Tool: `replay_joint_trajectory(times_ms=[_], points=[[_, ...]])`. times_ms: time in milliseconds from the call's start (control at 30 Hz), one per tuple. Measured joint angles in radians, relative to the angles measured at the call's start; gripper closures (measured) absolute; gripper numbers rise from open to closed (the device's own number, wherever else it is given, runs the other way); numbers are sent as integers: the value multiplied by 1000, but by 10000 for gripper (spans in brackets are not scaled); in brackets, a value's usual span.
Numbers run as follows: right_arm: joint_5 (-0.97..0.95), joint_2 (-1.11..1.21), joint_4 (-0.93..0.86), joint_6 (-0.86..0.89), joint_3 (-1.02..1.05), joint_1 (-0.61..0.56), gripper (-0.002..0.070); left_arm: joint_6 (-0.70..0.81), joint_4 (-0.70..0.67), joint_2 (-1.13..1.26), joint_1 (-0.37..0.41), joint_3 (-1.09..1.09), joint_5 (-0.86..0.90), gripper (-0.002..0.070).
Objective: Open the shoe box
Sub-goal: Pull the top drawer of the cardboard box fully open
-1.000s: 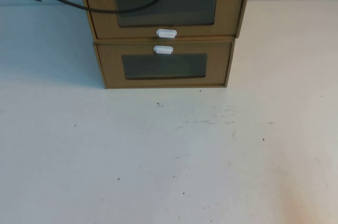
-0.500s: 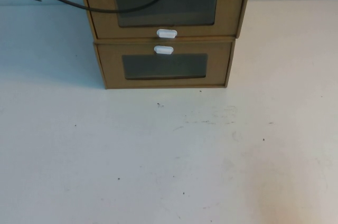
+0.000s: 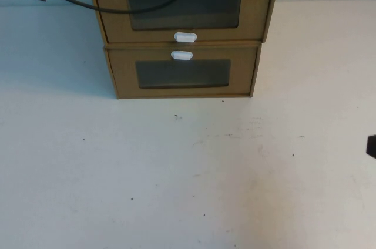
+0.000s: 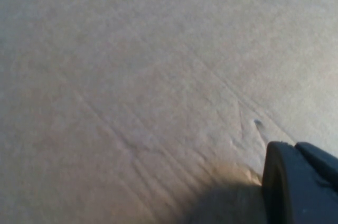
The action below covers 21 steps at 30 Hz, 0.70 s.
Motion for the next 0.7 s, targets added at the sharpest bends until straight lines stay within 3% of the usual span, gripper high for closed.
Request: replay_joint_trajectory(times_ms=[167, 333, 700], points=[[-20, 164, -35, -11, -145, 107, 689, -1, 6, 0, 0, -6, 7, 679], [-34, 359, -156, 29, -329, 285, 689, -5, 6, 0, 0, -6, 9, 679], [-4, 725, -990, 472, -620, 743, 689, -7, 6, 0, 0, -6, 9, 679]])
